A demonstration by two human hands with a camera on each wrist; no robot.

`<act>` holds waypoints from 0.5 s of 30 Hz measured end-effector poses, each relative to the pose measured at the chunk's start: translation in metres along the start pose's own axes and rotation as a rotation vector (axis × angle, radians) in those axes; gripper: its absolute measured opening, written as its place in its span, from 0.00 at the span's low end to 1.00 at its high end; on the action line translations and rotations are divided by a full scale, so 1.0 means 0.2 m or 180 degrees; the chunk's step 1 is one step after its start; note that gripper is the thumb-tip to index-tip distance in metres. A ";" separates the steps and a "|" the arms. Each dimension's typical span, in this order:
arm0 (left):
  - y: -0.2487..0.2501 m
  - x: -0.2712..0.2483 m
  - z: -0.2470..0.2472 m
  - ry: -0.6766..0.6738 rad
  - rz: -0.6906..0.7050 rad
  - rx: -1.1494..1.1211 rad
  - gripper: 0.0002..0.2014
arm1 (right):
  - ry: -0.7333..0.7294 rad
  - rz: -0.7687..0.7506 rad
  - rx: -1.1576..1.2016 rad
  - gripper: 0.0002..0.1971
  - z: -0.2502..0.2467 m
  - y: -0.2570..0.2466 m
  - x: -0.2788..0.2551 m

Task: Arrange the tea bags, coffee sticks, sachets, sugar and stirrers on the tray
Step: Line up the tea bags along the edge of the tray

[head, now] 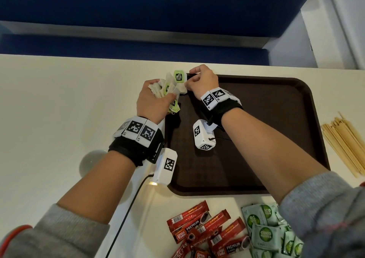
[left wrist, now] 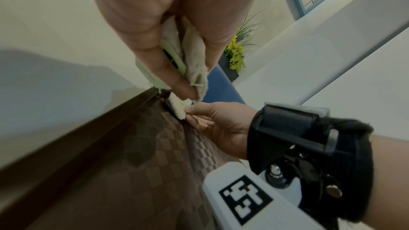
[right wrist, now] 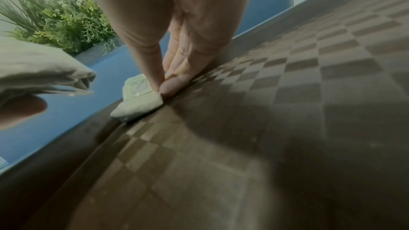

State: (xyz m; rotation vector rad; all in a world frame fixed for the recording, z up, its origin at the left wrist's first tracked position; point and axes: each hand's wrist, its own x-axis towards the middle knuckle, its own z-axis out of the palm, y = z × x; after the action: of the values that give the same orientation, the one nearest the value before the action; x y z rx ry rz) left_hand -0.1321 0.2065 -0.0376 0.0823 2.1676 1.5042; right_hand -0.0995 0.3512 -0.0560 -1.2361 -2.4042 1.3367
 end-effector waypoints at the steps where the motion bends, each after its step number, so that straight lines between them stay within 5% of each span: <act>1: 0.00 0.00 0.00 -0.0009 -0.0018 -0.0002 0.21 | -0.0005 -0.0020 -0.0010 0.15 0.00 0.00 0.00; 11: 0.01 -0.01 -0.02 0.0019 0.0058 -0.0053 0.22 | 0.0106 -0.0293 0.0095 0.09 -0.04 0.02 -0.06; 15: 0.01 -0.04 -0.03 -0.0041 0.0014 -0.0123 0.26 | -0.0278 -0.0418 0.0346 0.10 -0.05 0.01 -0.12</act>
State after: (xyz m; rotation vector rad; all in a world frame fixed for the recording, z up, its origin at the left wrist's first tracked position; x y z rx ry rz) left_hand -0.1277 0.1994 -0.0303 0.0835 2.1285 1.5433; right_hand -0.0780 0.3402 -0.0446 -0.9945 -2.3869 1.4878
